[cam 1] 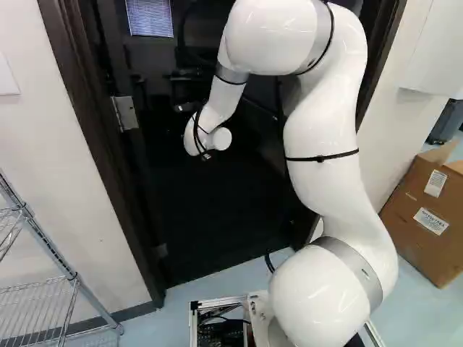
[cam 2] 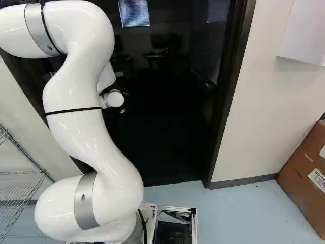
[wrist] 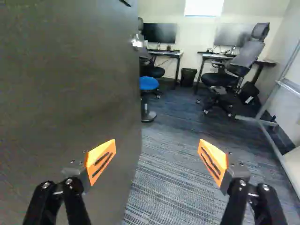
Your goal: Open the door and move inside
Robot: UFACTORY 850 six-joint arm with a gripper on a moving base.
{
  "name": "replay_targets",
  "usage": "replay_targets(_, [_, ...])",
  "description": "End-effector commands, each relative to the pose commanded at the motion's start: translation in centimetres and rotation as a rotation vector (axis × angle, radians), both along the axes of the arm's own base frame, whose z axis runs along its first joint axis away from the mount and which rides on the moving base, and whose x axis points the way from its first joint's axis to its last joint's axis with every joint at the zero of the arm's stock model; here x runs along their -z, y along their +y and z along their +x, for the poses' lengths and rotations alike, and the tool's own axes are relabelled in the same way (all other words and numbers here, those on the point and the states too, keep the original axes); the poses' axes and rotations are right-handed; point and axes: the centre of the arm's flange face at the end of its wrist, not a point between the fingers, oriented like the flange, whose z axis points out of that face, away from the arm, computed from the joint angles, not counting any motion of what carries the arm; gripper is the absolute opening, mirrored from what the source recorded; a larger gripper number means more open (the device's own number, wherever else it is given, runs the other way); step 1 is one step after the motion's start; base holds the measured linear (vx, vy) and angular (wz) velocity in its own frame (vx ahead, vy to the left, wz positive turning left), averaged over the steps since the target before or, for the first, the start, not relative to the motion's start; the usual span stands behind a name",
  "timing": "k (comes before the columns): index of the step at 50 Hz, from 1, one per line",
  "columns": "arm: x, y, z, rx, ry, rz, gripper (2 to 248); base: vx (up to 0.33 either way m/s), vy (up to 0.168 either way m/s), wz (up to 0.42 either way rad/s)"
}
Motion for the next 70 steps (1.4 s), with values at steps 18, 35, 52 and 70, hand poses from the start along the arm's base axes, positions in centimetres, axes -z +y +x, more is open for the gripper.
replay_targets(18, [-0.4, -2.7, -2.1, 0.061, 0.023, 0.011, 247, 0.0, 0.0, 0.0])
replay_targets(35, [-0.8, -5.5, -4.6, 0.125, 0.045, 0.021, 247, 0.0, 0.0, 0.0])
replay_targets(52, [-1.0, -8.3, -7.1, 0.193, 0.063, 0.032, 247, 0.0, 0.0, 0.0])
replay_targets(70, [-1.2, -11.3, -9.4, 0.272, 0.077, 0.047, 247, 0.0, 0.0, 0.0])
